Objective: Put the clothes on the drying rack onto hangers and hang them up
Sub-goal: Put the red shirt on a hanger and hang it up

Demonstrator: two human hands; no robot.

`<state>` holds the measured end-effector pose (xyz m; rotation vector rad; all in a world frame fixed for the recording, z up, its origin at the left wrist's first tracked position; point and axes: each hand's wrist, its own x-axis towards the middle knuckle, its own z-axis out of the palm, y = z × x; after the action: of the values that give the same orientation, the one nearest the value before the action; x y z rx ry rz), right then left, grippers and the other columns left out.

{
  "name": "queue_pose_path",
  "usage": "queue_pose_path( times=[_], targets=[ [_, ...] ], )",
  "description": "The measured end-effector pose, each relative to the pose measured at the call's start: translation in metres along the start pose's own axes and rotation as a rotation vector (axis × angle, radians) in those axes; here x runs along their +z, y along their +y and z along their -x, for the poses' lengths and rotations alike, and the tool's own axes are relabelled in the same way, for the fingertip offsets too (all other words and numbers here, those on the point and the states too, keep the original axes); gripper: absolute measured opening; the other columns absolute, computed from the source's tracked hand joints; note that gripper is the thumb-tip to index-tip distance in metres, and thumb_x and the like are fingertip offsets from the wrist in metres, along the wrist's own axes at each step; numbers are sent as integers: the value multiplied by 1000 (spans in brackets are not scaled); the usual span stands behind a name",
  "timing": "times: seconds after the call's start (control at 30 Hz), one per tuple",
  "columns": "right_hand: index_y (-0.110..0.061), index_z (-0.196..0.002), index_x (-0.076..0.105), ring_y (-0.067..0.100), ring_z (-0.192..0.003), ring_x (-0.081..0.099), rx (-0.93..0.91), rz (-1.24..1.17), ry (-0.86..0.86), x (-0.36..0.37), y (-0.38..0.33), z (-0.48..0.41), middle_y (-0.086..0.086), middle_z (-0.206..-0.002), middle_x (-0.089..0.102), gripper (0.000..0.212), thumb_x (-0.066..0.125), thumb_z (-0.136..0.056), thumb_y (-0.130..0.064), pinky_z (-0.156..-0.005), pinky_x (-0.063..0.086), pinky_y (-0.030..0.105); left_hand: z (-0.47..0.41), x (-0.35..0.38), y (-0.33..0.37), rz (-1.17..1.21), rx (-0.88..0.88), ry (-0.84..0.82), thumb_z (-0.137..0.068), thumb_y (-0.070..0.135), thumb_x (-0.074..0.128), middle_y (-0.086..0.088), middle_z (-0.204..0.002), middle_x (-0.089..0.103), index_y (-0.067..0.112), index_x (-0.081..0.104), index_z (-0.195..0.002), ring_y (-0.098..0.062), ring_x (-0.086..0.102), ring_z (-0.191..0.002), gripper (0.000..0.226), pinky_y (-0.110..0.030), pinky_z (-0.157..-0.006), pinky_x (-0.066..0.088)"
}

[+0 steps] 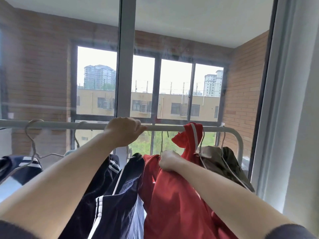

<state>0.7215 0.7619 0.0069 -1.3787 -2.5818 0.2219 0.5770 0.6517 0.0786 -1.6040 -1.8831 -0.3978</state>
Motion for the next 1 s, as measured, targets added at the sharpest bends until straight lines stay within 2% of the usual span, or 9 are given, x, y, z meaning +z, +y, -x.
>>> queue_pose_path(
  times=[0.17, 0.3, 0.4, 0.5, 0.63, 0.7, 0.77, 0.9, 1.0],
  targets=[
    [-4, -100, 62, 24, -75, 58, -38, 18, -80, 0, 16, 29, 10, -87, 57, 23, 41, -91, -10, -48, 40, 24, 3, 3, 4, -85, -15, -13, -96, 55, 20, 5, -88, 55, 18, 54, -101, -13, 58, -80, 51, -35, -82, 52],
    [1, -110, 62, 29, -87, 59, -82, 57, -141, 5, 26, 58, 18, -104, 62, 30, 43, -91, -12, -61, 43, 29, 6, 5, 13, -32, -127, -12, -97, 51, 27, -3, -127, 52, 17, 45, -125, -21, 52, -116, 48, -45, -102, 37],
    [-5, -112, 59, 25, -84, 54, -130, 68, -126, 0, 33, 81, 12, -99, 58, 28, 44, -89, -12, -65, 42, 32, 27, 10, 30, 120, -55, 188, -94, 32, 48, -5, -148, 35, 16, 37, -136, -26, 40, -133, 47, -50, -114, 24],
    [-8, -111, 55, 25, -87, 54, -169, 48, -129, -10, 40, 103, 8, -99, 57, 24, 47, -89, -13, -72, 44, 35, 65, 14, 56, 255, 51, 261, -89, 19, 57, 0, -150, 35, 19, 43, -136, -22, 38, -135, 49, -43, -118, 17],
    [-9, -109, 54, 23, -96, 58, -222, -22, -146, -22, 61, 128, 8, -106, 61, 23, 55, -88, -19, -79, 48, 35, 116, 30, 85, 356, -20, 194, -88, 18, 59, 4, -144, 42, 20, 47, -133, -18, 39, -134, 46, -38, -118, 19],
    [-13, -101, 53, 18, -90, 55, -277, -87, -143, -27, 74, 140, 1, -98, 58, 18, 59, -86, -22, -71, 45, 29, 138, 37, 94, 429, -100, 111, -90, 23, 57, 7, -145, 39, 22, 43, -135, -18, 46, -129, 48, -34, -104, 38],
    [-18, -91, 53, 12, -78, 53, -316, -183, -153, -32, 86, 155, -4, -87, 56, 12, 62, -84, -21, -63, 42, 24, 155, 42, 98, 443, -176, 47, -90, 30, 56, 10, -146, 39, 25, 38, -138, -17, 51, -124, 52, -31, -91, 44],
    [-27, -76, 54, 9, -72, 54, -342, -351, -86, -28, 107, 187, -8, -81, 57, 14, 67, -82, -24, -73, 49, 32, 180, 45, 108, 421, -199, 52, -86, 37, 60, 1, -136, 52, 19, 42, -138, -20, 51, -121, 58, -33, -104, 37],
    [-25, -66, 51, 4, -62, 48, -295, -506, 28, -11, 112, 210, -14, -67, 51, 28, 68, -84, -38, -65, 41, 24, 205, 48, 127, 501, -187, 29, -81, 55, 50, 8, -138, 45, 24, 43, -134, -14, 48, -122, 62, -35, -102, 42]
  ],
)
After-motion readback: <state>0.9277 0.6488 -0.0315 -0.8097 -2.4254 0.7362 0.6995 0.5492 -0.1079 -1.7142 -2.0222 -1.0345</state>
